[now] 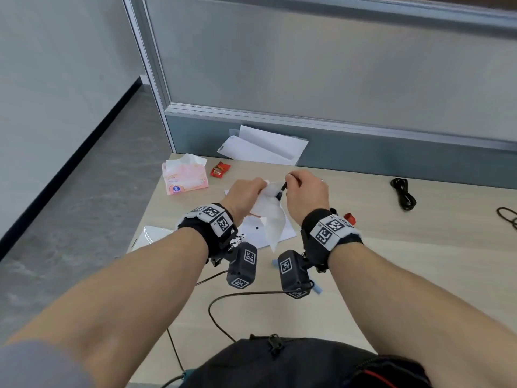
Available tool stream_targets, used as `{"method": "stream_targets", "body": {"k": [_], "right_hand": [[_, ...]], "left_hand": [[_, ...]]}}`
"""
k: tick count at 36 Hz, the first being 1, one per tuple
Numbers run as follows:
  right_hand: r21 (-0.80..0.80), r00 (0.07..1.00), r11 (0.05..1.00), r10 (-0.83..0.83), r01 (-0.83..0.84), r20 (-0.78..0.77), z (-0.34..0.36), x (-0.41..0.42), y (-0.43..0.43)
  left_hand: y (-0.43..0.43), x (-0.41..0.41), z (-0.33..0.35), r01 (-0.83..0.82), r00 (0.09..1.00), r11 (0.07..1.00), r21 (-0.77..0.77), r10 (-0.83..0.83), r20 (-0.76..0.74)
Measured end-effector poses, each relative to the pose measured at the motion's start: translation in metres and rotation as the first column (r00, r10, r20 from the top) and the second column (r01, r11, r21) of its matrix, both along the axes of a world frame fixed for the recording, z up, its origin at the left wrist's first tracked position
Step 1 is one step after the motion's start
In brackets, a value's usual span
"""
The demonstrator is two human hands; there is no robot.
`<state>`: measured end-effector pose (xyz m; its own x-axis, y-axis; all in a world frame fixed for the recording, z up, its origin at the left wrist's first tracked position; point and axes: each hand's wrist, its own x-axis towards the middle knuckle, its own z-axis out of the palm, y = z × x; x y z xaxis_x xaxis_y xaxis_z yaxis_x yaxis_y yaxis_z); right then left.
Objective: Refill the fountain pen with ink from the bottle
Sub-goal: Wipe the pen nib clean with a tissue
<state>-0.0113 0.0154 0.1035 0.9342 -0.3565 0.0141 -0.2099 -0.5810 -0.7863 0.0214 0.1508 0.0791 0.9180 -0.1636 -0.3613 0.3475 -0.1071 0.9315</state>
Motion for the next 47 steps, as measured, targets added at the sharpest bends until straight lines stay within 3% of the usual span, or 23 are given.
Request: {"method": "stream_targets", "body": {"k": [4, 9, 13, 20, 28, 34, 40, 47], "right_hand": [[0.019, 1.000, 1.000, -0.004, 0.003, 0.020, 0.001, 0.003, 0.000], [-0.010, 0.999, 1.000, 0.013, -0.012, 0.035, 0.001, 0.004, 0.001], [0.000, 0.999, 1.000, 0.003, -0.003, 0.039, 0.003, 0.006, 0.000], [-0.004, 0.999, 1.000, 0.006, -0.006, 0.032, 0.000, 0.008, 0.001], [0.037, 0.999, 0.999, -0.036, 0.035, 0.007, -0.004, 0.009, -0.006], [0.032, 0.999, 0.999, -0.042, 0.042, 0.017, -0.004, 0.009, -0.004], [0.044, 1.000, 0.999, -0.013, 0.013, -0.002, -0.005, 0.009, -0.001], [0.034, 1.000, 0.999, -0.011, 0.011, 0.003, -0.006, 0.007, -0.004]], "left_hand": [[0.003, -0.002, -0.005, 0.103, 0.976, 0.988, 0.116, -0.123, 0.180], [0.006, 0.000, -0.008, 0.168, 0.950, 0.975, 0.147, -0.200, 0.241], [0.007, 0.001, -0.010, 0.236, 0.910, 0.918, 0.318, -0.324, 0.258], [0.008, 0.002, -0.013, 0.146, 0.864, 0.823, 0.549, -0.377, 0.335], [0.011, 0.003, -0.011, 0.129, 0.871, 0.804, 0.581, -0.372, 0.321], [0.032, 0.010, -0.020, -0.066, 0.940, 0.802, 0.594, -0.150, 0.307], [0.038, 0.017, -0.013, -0.244, 0.925, 0.822, 0.515, 0.037, 0.378], [0.014, 0.011, -0.002, -0.002, 0.909, 0.871, 0.491, -0.203, 0.363]]}}
